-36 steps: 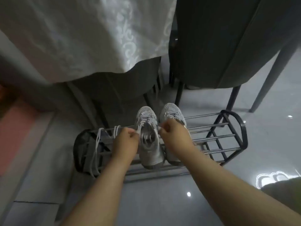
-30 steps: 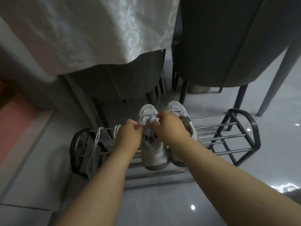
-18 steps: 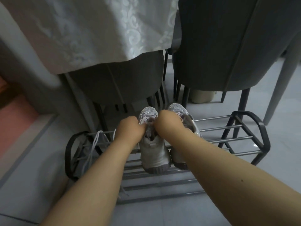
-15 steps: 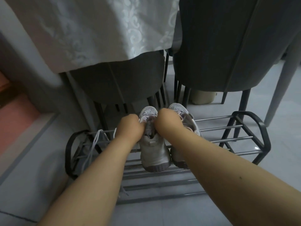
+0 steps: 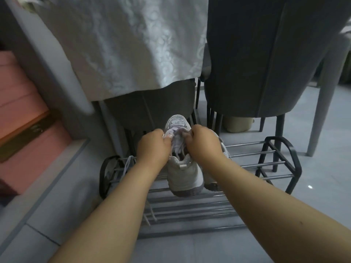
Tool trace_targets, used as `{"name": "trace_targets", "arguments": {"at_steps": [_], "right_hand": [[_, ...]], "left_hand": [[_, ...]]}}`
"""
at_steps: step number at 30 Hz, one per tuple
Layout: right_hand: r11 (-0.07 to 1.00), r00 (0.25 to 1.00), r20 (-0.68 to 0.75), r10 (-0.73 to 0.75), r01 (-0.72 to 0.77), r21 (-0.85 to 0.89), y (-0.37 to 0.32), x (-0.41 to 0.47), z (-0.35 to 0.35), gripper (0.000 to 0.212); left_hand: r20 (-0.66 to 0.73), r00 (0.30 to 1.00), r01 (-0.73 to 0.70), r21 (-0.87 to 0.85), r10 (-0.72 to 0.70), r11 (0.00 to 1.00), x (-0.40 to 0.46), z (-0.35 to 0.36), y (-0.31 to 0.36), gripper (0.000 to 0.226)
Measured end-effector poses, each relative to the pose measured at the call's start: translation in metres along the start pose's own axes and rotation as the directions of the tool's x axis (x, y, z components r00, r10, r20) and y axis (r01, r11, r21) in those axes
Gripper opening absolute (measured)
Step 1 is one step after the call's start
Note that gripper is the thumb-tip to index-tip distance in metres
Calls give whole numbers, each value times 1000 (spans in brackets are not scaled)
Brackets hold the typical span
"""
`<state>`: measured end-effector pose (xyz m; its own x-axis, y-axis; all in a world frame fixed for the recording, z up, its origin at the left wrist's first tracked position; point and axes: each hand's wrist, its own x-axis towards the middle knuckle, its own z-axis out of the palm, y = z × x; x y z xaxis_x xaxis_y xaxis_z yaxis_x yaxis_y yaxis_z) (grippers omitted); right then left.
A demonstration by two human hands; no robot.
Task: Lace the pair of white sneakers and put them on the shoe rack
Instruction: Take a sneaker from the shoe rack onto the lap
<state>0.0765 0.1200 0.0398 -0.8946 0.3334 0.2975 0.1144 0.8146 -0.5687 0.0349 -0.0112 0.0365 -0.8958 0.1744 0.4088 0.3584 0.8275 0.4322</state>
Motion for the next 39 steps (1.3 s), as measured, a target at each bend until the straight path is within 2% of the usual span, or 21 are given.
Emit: {"name": "trace_targets", "arguments": {"at_steps": [9, 13, 20, 24, 27, 29, 39], "right_hand": [[978, 989, -107, -102, 119, 174, -24, -105, -64, 28], [960, 982, -115, -151, 173, 218, -26, -161, -85, 25], [959, 984, 53, -170, 153, 239, -23, -236, -115, 28], [966, 975, 111, -193, 169, 197, -18, -268, -130, 29], [971, 969, 153, -194, 168, 169, -8, -294, -135, 30], [974, 967, 173, -188, 161, 158, 0, -309, -135, 30], [997, 942, 328, -66, 49, 61, 42, -348, -116, 31]], "left_hand": [[-119, 990, -82, 1, 82, 997, -107, -84, 39, 33], [-161, 980, -131, -59, 120, 990, -159, -106, 44, 30], [-210, 957, -217, -61, 200, 974, -242, -123, 48, 28], [-254, 934, -274, -58, 251, 960, -279, -128, 52, 28], [-263, 920, -311, -43, 289, 950, -305, -122, 52, 39], [-267, 910, -336, -27, 318, 941, -321, -115, 53, 36], [-133, 941, -309, 29, 310, 951, -368, -78, 48, 31]]}}
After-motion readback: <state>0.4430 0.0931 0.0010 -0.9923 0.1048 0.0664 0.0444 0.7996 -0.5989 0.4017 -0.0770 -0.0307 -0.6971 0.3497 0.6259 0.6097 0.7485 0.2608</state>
